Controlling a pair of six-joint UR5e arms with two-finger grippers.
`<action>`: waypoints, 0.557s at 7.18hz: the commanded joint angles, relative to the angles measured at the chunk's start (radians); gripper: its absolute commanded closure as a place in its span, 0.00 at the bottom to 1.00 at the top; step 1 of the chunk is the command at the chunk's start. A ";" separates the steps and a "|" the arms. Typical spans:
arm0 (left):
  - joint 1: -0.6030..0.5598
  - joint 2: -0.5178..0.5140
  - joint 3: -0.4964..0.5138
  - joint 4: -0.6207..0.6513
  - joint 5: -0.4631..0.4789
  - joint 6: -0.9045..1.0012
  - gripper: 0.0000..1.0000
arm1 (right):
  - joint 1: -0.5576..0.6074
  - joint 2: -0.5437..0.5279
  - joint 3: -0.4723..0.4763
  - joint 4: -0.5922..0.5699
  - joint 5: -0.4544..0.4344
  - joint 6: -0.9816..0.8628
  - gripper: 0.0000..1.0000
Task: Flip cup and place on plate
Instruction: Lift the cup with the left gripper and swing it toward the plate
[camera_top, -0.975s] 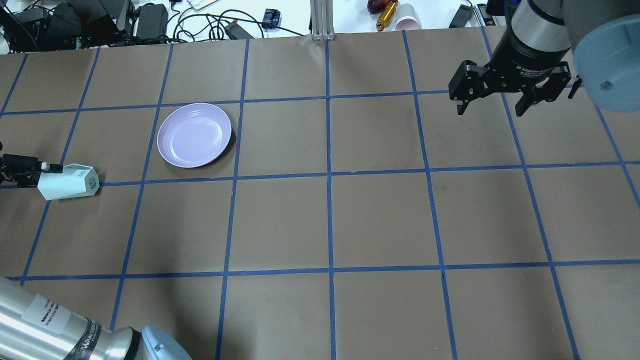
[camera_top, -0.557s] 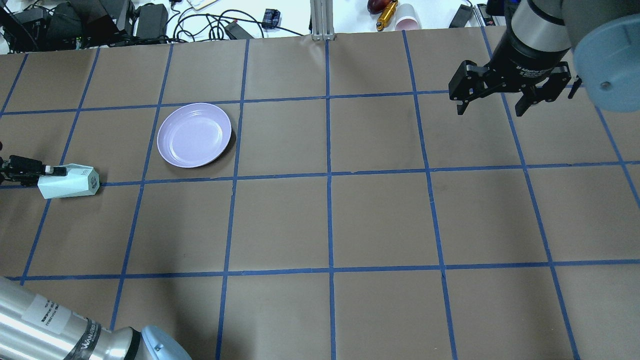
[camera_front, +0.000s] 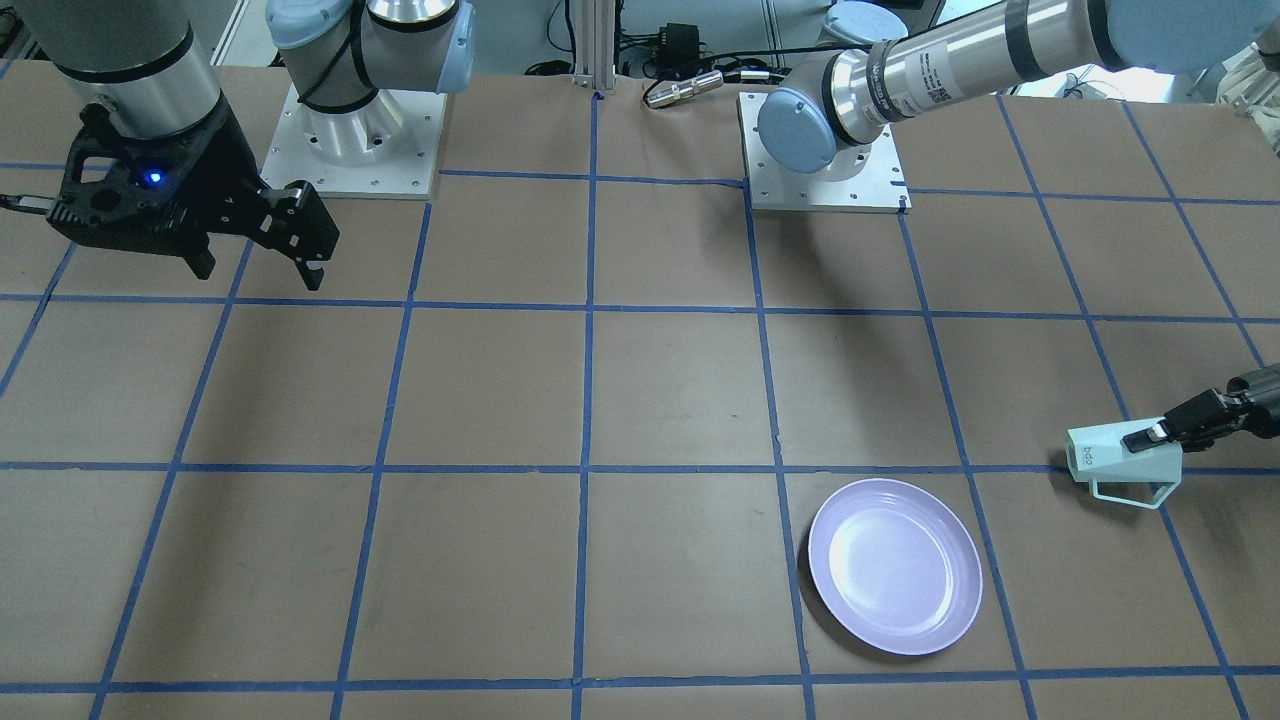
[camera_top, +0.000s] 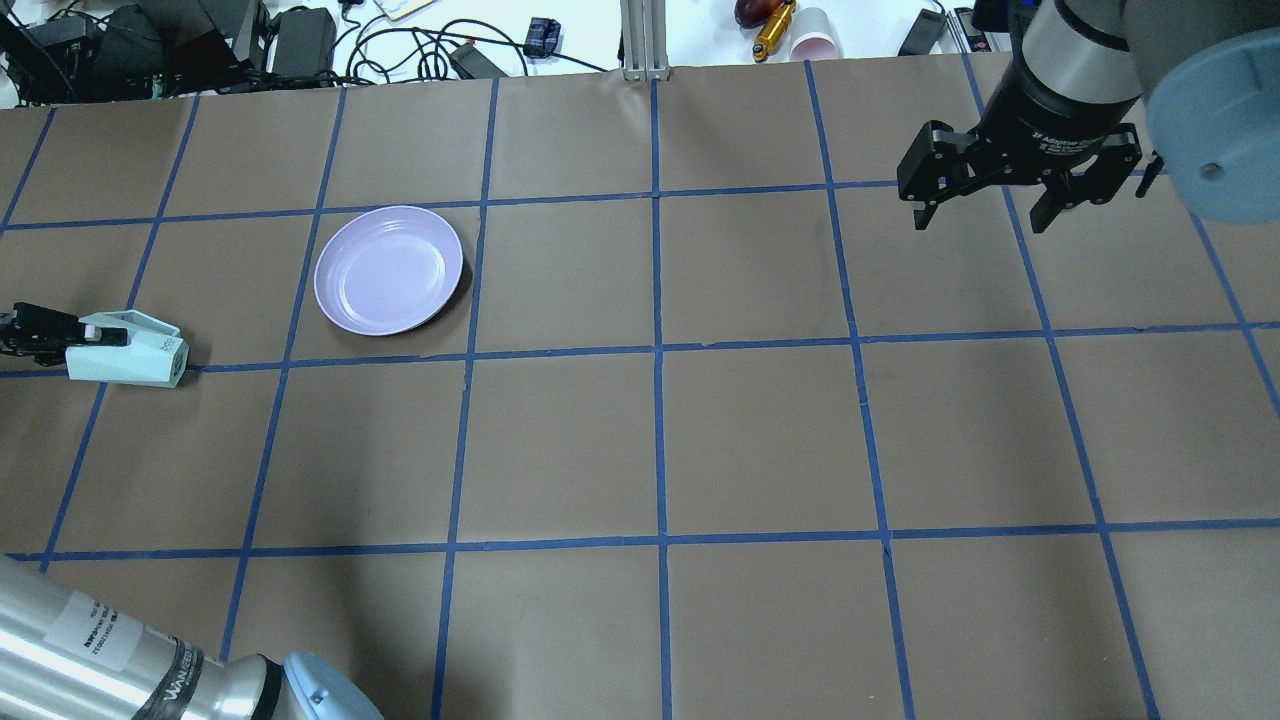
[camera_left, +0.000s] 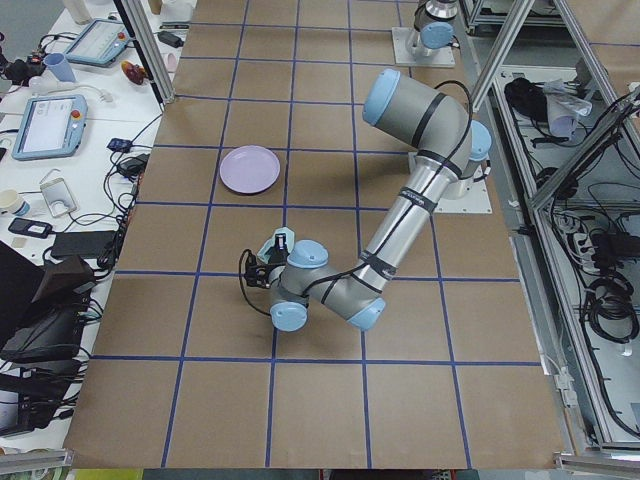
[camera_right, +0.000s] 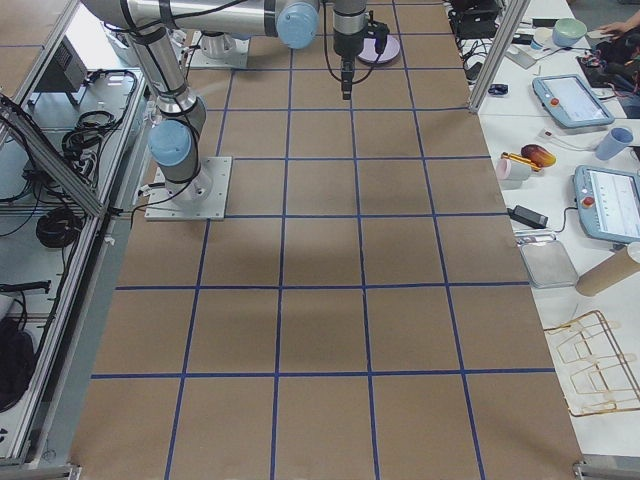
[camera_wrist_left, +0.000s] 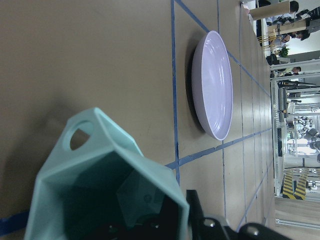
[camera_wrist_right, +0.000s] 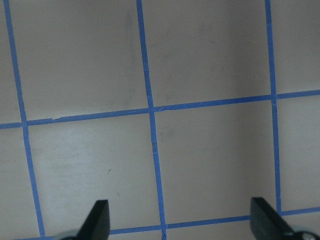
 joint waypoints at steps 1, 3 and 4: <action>-0.002 0.026 0.000 -0.002 -0.001 -0.035 1.00 | 0.000 -0.001 0.000 0.000 0.000 0.000 0.00; -0.018 0.057 -0.002 0.001 0.002 -0.057 1.00 | 0.000 -0.001 0.000 0.000 0.000 0.000 0.00; -0.035 0.084 -0.009 0.005 0.005 -0.078 1.00 | 0.000 -0.001 0.000 0.000 0.000 0.000 0.00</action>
